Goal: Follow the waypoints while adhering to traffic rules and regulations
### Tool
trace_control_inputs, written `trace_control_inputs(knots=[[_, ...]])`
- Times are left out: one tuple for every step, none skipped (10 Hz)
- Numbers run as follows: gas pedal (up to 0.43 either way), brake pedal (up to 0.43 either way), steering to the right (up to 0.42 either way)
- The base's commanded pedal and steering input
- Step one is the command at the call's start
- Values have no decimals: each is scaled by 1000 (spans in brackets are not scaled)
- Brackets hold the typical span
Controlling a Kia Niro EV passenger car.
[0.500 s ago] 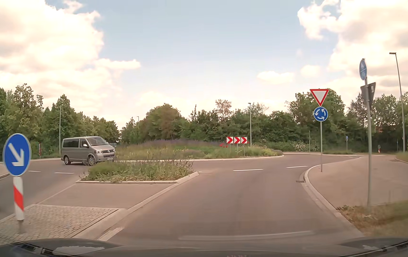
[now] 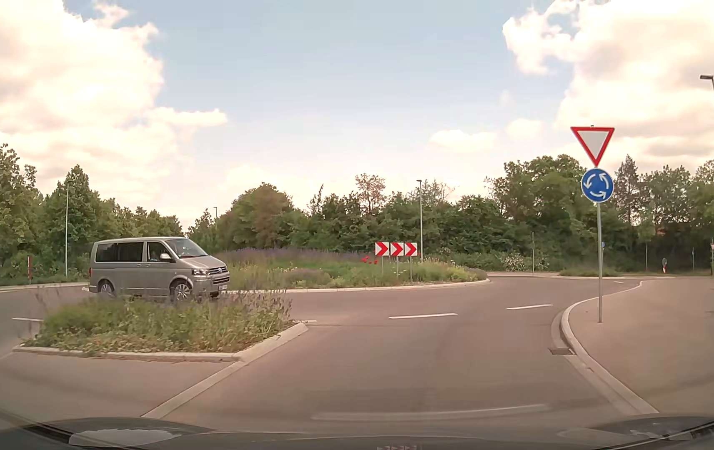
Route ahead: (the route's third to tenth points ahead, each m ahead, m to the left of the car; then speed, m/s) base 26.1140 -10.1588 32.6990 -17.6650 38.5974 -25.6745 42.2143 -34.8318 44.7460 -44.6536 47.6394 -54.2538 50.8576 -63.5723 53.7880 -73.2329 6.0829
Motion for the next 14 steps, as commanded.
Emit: trace_control_inputs(knots=[[0,201,68],[0,152,71],[0,37,79],[0,12,85],[0,12,89],[0,12,90],[0,12,92],[39,12,96],[79,12,102],[118,12,111],[150,12,120],[197,12,128],[240,12,135],[280,12,145]])
